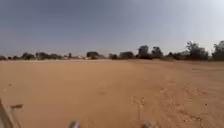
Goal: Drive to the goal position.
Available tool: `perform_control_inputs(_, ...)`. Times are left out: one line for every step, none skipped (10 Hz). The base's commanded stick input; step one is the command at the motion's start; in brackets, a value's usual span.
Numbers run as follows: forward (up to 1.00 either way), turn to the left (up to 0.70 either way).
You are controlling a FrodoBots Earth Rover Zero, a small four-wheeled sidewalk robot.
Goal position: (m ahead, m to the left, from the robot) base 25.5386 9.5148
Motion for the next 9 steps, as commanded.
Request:
perform_control_inputs(1.00, 0.00)
perform_control_inputs(1.00, 0.00)
perform_control_inputs(1.00, 0.00)
perform_control_inputs(1.00, 0.00)
perform_control_inputs(1.00, 0.00)
perform_control_inputs(1.00, 0.00)
perform_control_inputs(1.00, 0.00)
perform_control_inputs(1.00, 0.00)
perform_control_inputs(1.00, 0.00)
